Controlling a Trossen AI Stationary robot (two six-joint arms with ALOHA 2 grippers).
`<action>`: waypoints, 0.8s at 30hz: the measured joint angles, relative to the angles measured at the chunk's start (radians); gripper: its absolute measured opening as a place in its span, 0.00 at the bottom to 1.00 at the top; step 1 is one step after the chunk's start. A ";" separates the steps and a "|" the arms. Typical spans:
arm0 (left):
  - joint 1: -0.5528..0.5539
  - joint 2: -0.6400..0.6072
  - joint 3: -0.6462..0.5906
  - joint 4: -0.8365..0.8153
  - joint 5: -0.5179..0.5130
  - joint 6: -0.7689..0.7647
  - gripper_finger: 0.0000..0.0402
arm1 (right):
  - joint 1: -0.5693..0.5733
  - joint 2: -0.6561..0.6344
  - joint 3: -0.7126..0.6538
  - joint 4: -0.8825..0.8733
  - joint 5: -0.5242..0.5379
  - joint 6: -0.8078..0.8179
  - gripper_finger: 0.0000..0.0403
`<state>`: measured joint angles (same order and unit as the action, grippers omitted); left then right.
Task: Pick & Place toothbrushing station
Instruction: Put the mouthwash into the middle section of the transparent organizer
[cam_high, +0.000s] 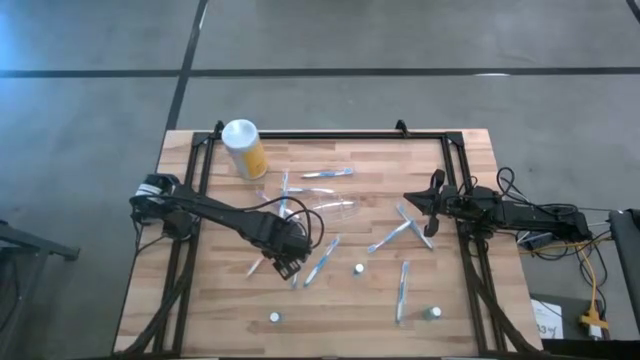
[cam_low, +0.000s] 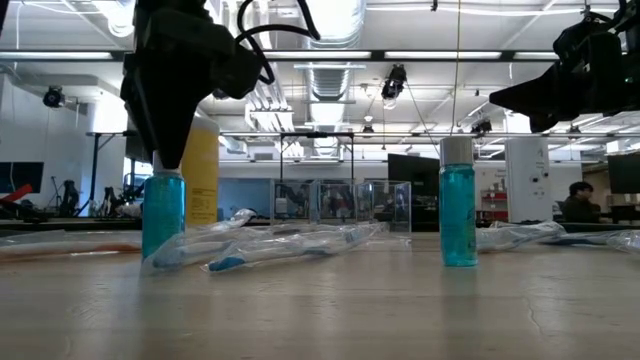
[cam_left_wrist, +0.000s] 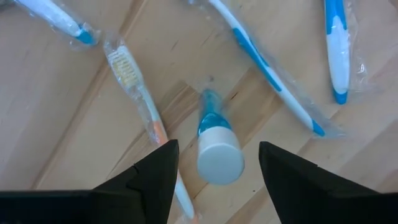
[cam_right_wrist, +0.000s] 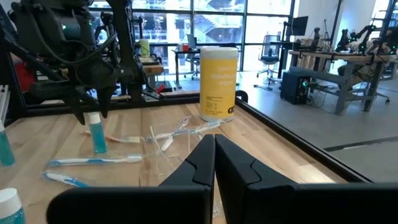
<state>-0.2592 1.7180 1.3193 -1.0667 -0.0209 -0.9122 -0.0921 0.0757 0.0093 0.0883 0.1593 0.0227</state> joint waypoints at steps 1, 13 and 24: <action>0.000 0.000 0.000 0.003 -0.002 0.001 0.57 | 0.000 0.000 0.000 0.000 0.000 0.000 0.02; 0.000 0.000 0.000 0.003 -0.004 0.012 0.41 | 0.000 0.000 0.000 0.000 0.000 0.000 0.02; 0.000 0.000 0.000 0.003 -0.003 0.070 0.24 | 0.000 0.000 0.000 0.000 0.000 -0.021 0.02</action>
<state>-0.2592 1.7180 1.3193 -1.0634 -0.0242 -0.8423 -0.0925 0.0757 0.0093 0.0887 0.1596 0.0021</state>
